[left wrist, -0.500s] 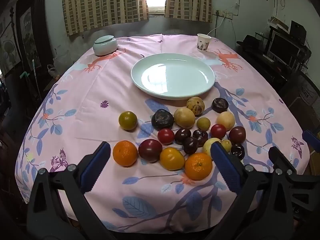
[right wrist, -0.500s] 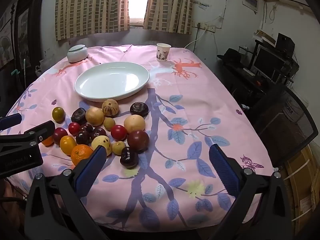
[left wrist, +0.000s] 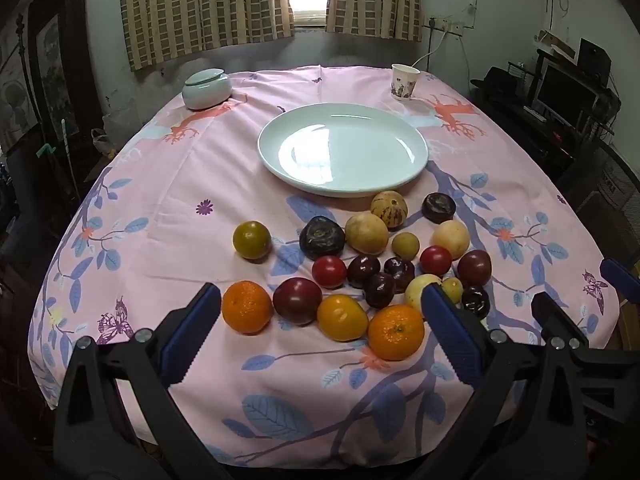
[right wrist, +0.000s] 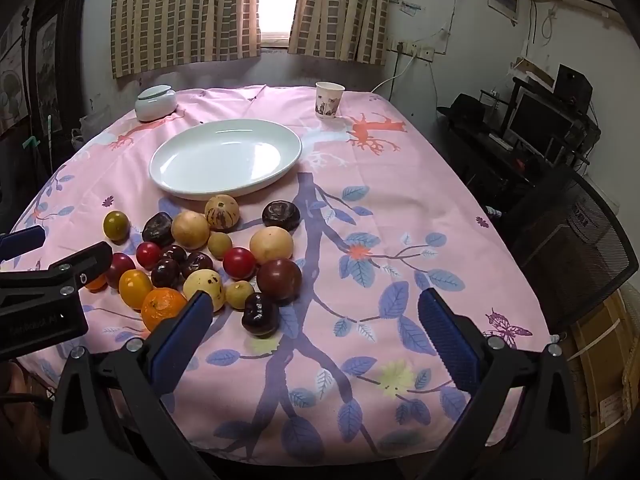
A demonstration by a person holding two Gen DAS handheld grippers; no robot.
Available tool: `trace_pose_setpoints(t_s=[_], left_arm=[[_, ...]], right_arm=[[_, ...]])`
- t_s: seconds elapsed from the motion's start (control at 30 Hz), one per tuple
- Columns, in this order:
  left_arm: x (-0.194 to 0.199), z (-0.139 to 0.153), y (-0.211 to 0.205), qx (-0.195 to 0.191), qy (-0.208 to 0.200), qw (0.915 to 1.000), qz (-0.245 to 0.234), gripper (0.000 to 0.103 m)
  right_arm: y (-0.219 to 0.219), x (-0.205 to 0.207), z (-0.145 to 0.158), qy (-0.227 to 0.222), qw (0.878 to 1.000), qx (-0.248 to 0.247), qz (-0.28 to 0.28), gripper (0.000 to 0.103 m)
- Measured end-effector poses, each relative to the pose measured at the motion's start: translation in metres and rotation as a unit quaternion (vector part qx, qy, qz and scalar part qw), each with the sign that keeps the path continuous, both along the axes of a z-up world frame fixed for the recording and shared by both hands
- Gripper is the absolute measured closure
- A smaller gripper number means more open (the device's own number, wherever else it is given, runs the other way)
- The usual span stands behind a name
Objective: Organize fruits
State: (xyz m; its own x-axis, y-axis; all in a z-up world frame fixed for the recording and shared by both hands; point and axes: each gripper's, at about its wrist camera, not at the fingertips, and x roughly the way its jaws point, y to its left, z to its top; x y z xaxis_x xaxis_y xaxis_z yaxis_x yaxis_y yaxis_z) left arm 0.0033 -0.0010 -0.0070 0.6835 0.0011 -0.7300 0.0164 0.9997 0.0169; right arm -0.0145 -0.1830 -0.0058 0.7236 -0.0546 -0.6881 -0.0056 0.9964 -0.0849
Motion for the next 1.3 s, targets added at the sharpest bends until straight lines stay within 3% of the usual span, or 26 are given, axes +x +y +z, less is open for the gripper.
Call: trace_pose_setpoints(t_s=[1.3], left_arm=[[0.0017,-0.0002,0.0022,-0.006,0.005,1.0,-0.002,0.002]], right_arm=[[0.0057,0.0036,-0.0043,0.005,1.0,-0.004,0.003,0.001]])
